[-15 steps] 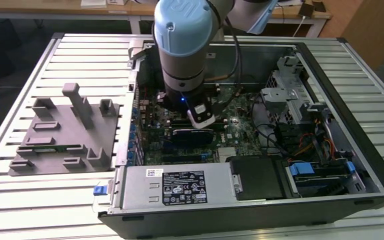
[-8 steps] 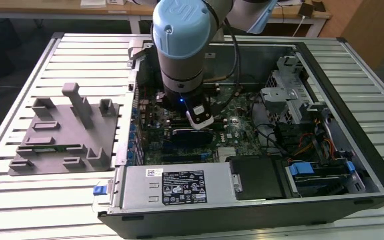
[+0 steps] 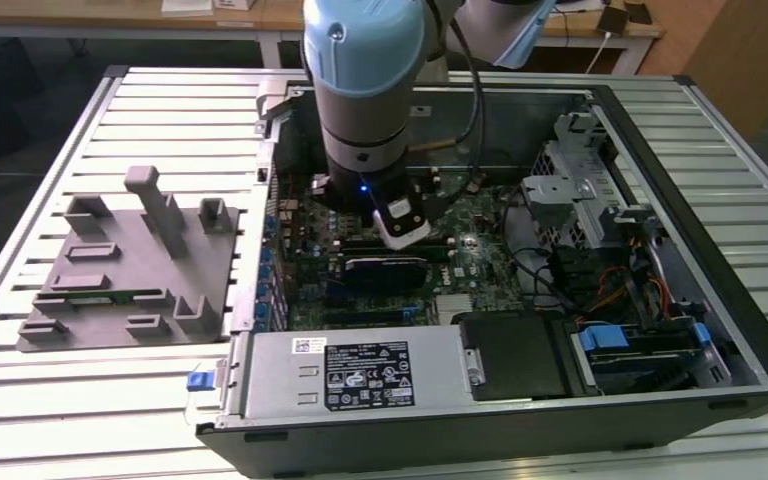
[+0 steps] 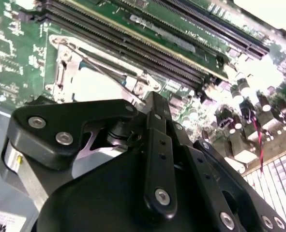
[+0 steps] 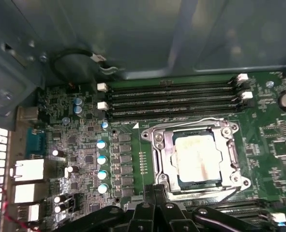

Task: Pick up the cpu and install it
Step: 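Install the second cpu locking lever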

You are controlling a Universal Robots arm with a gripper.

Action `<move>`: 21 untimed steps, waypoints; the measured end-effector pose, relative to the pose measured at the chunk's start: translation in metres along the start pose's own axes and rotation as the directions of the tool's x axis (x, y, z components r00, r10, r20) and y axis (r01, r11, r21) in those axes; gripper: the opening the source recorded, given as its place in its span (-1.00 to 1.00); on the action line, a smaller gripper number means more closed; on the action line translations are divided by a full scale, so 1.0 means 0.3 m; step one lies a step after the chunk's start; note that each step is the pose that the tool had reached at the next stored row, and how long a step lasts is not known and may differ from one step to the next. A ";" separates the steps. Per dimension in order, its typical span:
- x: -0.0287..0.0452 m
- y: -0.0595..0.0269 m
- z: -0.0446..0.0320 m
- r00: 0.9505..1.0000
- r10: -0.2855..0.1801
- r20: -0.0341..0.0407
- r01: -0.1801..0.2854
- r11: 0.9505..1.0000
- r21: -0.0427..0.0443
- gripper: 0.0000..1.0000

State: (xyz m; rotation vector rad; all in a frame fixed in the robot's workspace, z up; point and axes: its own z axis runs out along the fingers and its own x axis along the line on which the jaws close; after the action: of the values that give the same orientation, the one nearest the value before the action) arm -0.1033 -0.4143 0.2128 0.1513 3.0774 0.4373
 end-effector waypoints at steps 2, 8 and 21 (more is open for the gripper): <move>0.000 0.005 -0.018 1.000 0.000 0.000 0.000 1.000 0.000 -0.79; -0.001 0.021 -0.074 1.000 0.000 0.000 0.000 1.000 0.000 -0.79; -0.053 0.037 -0.109 1.000 0.002 0.001 -0.002 1.000 0.027 -0.79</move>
State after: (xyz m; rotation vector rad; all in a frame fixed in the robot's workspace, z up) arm -0.0879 -0.4143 0.2476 0.1555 3.0834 0.3964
